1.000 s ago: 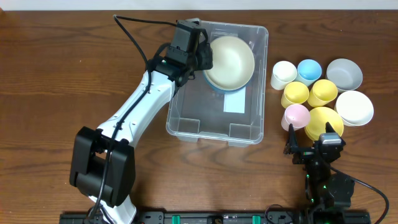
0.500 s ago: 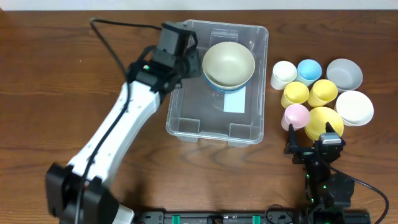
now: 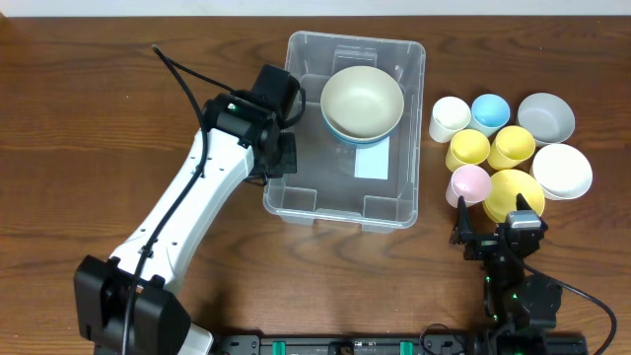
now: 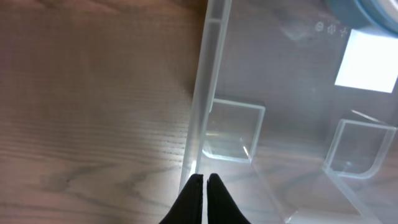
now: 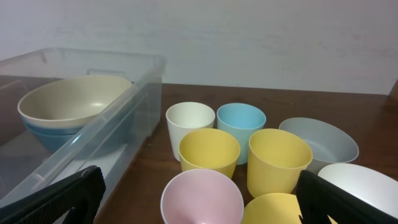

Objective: Pack container
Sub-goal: 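Open the left gripper and withdraw it from the bin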

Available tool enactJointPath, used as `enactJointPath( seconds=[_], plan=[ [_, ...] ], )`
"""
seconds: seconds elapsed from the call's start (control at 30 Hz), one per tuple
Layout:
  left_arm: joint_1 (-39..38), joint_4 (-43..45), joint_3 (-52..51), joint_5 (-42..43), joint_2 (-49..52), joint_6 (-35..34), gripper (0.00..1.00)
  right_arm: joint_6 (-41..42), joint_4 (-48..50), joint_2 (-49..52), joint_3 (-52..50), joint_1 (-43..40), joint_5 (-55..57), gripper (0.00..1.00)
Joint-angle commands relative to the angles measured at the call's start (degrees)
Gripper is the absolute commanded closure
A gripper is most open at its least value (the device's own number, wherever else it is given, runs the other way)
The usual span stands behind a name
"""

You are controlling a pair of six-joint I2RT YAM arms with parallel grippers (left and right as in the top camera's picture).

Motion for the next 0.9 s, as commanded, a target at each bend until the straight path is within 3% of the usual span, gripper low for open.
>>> enactJointPath(
  seconds=[0.0, 0.5, 0.73, 0.87],
  plan=[
    [-1.6, -1.1, 0.3, -0.9, 0.3, 0.0, 0.94, 0.6, -0.2, -0.3, -0.1, -0.3, -0.4, 0.01],
    [-12.8, -3.3, -0.9, -1.3, 0.4, -3.0, 0.94, 0.6, -0.2, -0.3, -0.1, -0.3, -0.4, 0.01],
    [-11.6, -4.6, -1.7, -17.5, 0.3, -11.8, 0.94, 0.6, -0.2, -0.3, -0.1, -0.3, -0.4, 0.01],
    [-9.2, -2.6, -1.7, -18.3, -0.2, -12.4, 0.94, 0.6, -0.2, -0.3, -0.1, -0.3, -0.4, 0.01]
  ],
)
